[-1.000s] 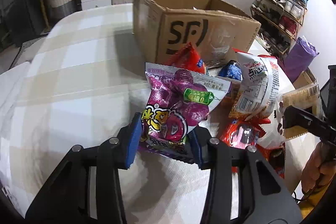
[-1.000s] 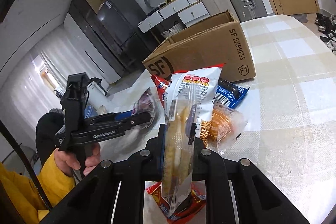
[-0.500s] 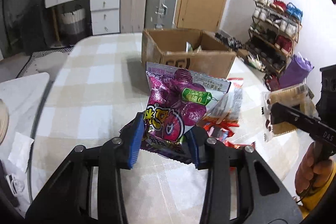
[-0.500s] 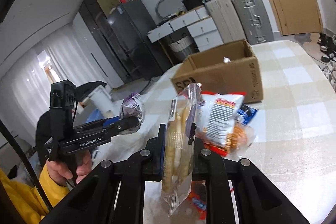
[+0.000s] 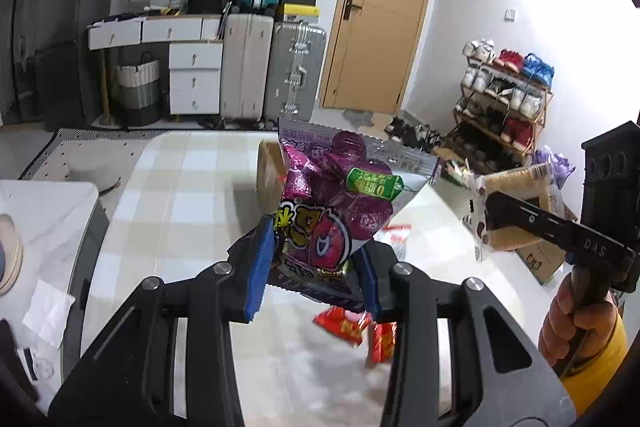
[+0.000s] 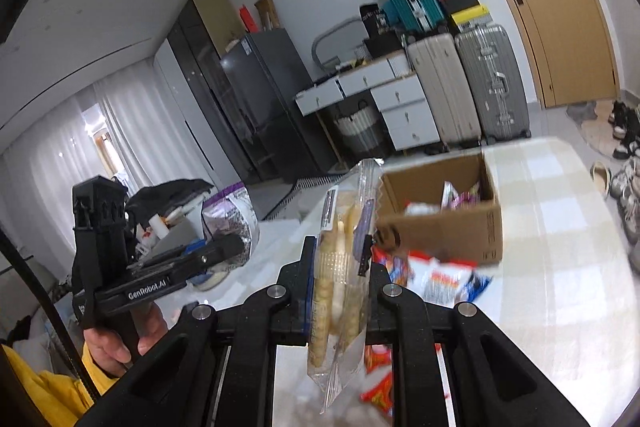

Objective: Organize snacks
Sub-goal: 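Lift both packets over the SF box and open both grippers to drop them, then withdraw both grippers and move toward the red biscuit packs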

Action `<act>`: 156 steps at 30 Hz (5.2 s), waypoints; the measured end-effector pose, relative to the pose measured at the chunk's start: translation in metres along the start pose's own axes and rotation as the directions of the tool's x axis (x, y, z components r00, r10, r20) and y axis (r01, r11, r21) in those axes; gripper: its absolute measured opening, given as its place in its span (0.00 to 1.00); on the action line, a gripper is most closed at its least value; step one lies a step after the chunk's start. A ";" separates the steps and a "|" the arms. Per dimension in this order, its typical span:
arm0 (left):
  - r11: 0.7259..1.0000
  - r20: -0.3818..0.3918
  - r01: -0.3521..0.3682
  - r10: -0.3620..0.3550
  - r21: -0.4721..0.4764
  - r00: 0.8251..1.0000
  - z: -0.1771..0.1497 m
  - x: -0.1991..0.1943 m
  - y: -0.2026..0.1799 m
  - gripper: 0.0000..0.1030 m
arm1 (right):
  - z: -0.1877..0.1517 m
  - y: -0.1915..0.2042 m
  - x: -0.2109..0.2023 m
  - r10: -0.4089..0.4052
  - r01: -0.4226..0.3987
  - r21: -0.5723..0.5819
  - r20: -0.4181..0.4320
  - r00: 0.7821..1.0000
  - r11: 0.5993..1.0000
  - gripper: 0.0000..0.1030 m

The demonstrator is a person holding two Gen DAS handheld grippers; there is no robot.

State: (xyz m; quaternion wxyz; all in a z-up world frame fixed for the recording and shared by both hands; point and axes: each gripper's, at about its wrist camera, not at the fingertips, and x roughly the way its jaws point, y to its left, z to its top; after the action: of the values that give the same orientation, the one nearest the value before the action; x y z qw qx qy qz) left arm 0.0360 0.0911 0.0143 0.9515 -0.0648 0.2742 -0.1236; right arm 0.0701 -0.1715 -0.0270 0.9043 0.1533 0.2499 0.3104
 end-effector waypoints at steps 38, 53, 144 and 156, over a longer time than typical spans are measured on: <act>0.993 -0.295 0.077 -0.100 -0.089 0.950 0.106 0.319 0.020 0.34 | 0.123 -0.112 0.186 -0.078 0.076 -0.017 -0.190 0.979 0.997 0.14; 0.993 -0.364 0.061 -0.096 -0.105 0.926 0.072 0.392 0.050 0.35 | 0.097 -0.157 0.242 -0.074 0.090 0.037 -0.308 0.949 0.995 0.14; 0.985 0.093 -0.107 0.095 0.132 0.991 -0.053 -0.083 -0.046 0.99 | -0.040 0.093 -0.096 -0.051 0.156 -0.388 0.268 0.962 0.908 0.99; 0.988 -0.011 -0.106 0.108 0.113 0.994 -0.066 -0.036 -0.030 0.99 | -0.070 0.056 -0.059 -0.120 0.161 -0.313 0.147 0.982 0.936 0.99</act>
State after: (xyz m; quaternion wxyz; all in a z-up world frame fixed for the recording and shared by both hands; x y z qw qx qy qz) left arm -0.0348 0.0683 -0.0178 0.9565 0.0047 0.2781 -0.0882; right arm -0.0355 -0.1577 -0.0395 0.9510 0.0039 0.1486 0.2712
